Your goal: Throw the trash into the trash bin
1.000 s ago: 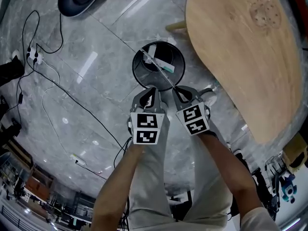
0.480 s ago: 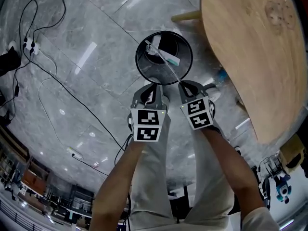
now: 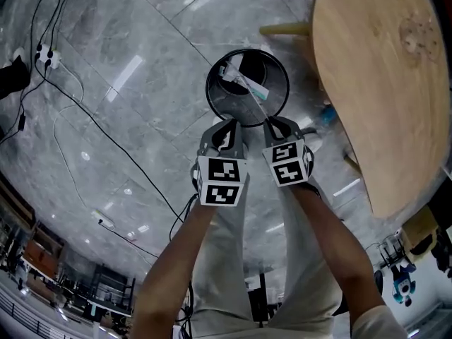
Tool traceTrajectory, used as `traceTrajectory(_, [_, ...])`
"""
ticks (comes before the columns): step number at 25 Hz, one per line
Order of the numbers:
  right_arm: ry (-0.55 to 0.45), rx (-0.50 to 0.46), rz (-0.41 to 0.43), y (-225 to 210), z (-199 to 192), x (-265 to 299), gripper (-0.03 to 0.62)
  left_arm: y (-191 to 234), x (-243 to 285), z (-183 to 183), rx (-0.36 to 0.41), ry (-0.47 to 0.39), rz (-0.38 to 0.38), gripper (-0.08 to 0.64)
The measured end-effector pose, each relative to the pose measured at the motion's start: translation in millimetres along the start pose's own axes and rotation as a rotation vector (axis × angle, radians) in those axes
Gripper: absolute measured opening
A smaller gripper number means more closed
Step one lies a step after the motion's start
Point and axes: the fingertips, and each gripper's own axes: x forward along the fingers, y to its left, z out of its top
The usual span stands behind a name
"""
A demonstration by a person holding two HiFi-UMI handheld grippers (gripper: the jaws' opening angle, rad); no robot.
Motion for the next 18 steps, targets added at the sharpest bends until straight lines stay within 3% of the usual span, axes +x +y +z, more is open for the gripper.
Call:
traceTrajectory(5, [-0.056,-0.036,-0.024,-1,31,1,0.140,3,-3,5,0.006,0.000,0.000,0.000])
traceTrajectory(13, [-0.078,-0.041,-0.001,-1,33,-20,0.147,3,-14,18,0.009,-0.012,0.014,0.000])
traceTrajectory(18, [-0.107,-0.058,0.007,-2,27,-42,0.078,-5,-17,29,0.022,-0.025,0.020,0.000])
